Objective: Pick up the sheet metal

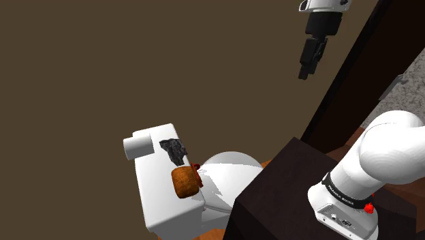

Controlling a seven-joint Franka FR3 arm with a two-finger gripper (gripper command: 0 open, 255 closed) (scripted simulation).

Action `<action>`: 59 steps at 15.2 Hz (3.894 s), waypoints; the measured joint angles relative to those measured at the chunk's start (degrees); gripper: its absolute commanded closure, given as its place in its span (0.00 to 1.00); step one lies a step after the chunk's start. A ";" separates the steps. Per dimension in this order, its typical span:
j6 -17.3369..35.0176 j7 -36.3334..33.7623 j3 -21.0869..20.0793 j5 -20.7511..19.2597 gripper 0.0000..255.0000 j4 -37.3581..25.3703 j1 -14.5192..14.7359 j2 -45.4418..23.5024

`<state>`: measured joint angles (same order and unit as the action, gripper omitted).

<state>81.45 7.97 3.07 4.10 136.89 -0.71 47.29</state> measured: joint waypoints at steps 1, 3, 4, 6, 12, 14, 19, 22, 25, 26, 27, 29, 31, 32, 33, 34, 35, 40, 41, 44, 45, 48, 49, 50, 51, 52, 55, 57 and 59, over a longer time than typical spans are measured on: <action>0.00 0.00 0.00 0.00 0.00 0.00 0.00 0.00; 1.98 -0.83 -0.92 0.70 0.00 1.46 0.29 -0.35; 3.28 -1.02 -1.22 0.88 0.00 2.03 0.37 -0.99; 6.99 -2.64 -3.06 2.26 0.00 3.88 1.03 -2.51; 20.09 -6.25 -7.76 5.52 0.00 8.47 2.79 -9.90; 23.97 -7.38 -9.19 6.33 0.00 8.97 3.29 -12.91; 34.56 -10.22 -12.79 7.86 0.00 9.55 4.45 -21.96; 39.97 -11.86 -14.55 7.87 0.00 8.38 4.70 -27.98; 45.38 -14.43 -16.60 7.50 0.00 6.55 5.23 -34.65; 47.10 -15.23 -17.14 7.16 0.00 5.86 5.33 -36.89; 49.01 -16.05 -17.64 6.69 0.00 5.17 5.41 -39.37; 52.04 -17.69 -18.34 5.48 0.00 3.53 5.57 -43.81; 54.62 -20.24 -19.12 3.75 0.00 0.64 6.12 -48.98; 55.89 -21.08 -19.19 2.91 0.00 -0.28 6.30 -51.13; 57.12 -22.05 -19.20 1.90 0.00 -1.52 6.55 -53.51; 58.16 -23.13 -19.17 0.90 0.00 -2.89 6.92 -55.85; 59.61 -24.49 -19.28 0.04 0.00 -3.51 7.58 -57.87; 63.20 -29.89 -17.56 -5.22 0.00 -13.03 10.94 -70.67; 63.61 -31.00 -17.15 -6.03 0.00 -14.97 11.89 -73.00; 64.31 -33.04 -15.86 -7.83 0.00 -20.75 14.01 -79.24; 64.20 -33.44 -15.32 -8.40 0.00 -23.52 14.64 -81.85; 64.60 -34.46 -14.54 -9.19 0.00 -27.28 15.96 -85.88; 64.99 -34.62 -14.40 -9.32 0.00 -27.65 16.18 -86.61; 65.42 -34.67 -14.25 -9.45 0.00 -27.98 16.30 -87.38; 65.76 -34.75 -14.13 -9.56 0.00 -28.33 16.45 -88.06; 66.17 -34.78 -14.01 -9.65 0.00 -28.56 16.54 -88.70; 67.49 -34.87 -13.63 -9.96 0.00 -29.30 16.84 -90.77; 67.50 -34.90 -13.54 -10.01 1.00 -29.54 16.86 -90.95; 67.06 -34.98 -13.32 -10.03 1.00 -29.40 16.71 -90.63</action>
<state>148.51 -27.01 -10.25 -5.94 107.49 16.00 -43.34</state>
